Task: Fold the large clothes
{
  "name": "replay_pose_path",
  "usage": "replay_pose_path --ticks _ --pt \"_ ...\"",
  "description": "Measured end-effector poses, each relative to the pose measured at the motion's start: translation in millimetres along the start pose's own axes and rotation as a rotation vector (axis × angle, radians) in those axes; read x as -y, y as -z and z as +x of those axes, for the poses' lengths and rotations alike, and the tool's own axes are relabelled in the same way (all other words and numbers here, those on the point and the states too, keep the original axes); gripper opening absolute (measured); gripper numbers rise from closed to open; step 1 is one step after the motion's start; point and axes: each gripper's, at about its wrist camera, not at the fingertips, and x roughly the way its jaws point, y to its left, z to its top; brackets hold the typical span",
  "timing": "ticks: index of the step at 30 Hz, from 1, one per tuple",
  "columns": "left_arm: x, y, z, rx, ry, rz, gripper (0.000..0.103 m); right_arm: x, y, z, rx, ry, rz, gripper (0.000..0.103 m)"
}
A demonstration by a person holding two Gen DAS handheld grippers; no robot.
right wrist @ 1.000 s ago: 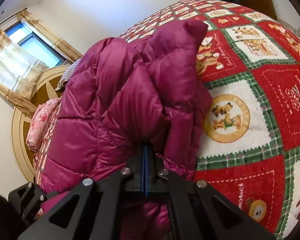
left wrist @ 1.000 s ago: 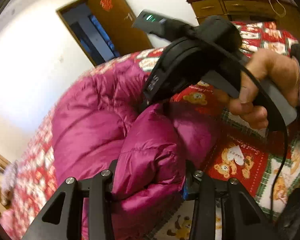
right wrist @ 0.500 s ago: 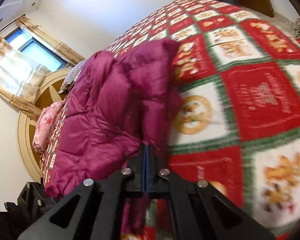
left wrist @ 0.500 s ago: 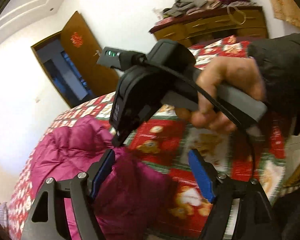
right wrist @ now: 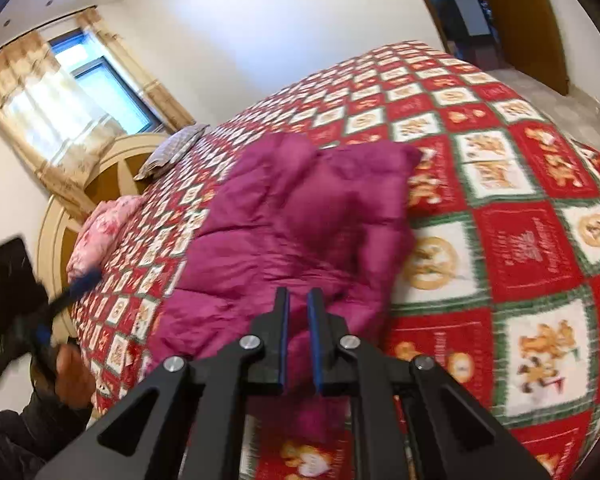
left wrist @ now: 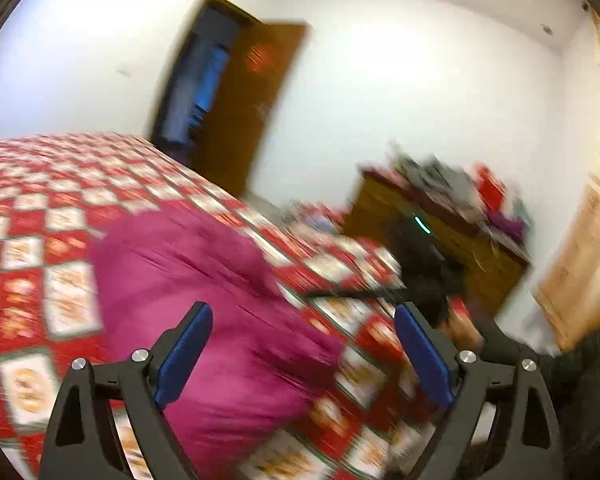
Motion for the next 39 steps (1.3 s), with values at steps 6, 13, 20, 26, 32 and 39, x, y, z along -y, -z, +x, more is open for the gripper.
replay_pose_path --ticks 6,13,20,26,32,39 --pt "-41.3 -12.2 53.8 -0.143 -0.529 0.013 0.093 -40.5 9.8 4.3 -0.015 -0.125 -0.077 0.016" --pt "-51.5 -6.7 129.9 -0.261 -0.637 -0.016 0.093 -74.8 24.1 40.6 -0.107 -0.031 -0.240 0.022" --pt "-54.2 6.8 146.7 -0.253 -0.586 -0.045 0.093 -1.4 51.7 40.5 -0.162 0.104 -0.138 0.016" --pt "-39.6 18.1 166.3 -0.226 -0.602 -0.001 0.097 38.5 72.2 50.5 -0.145 0.080 0.033 0.012" --pt "-32.1 24.5 181.1 -0.240 -0.670 0.057 0.098 57.8 59.4 24.9 -0.107 0.062 0.124 0.022" --pt "-31.4 25.0 179.4 -0.223 -0.689 0.056 0.099 50.9 -18.5 1.4 0.139 0.191 0.061 0.056"
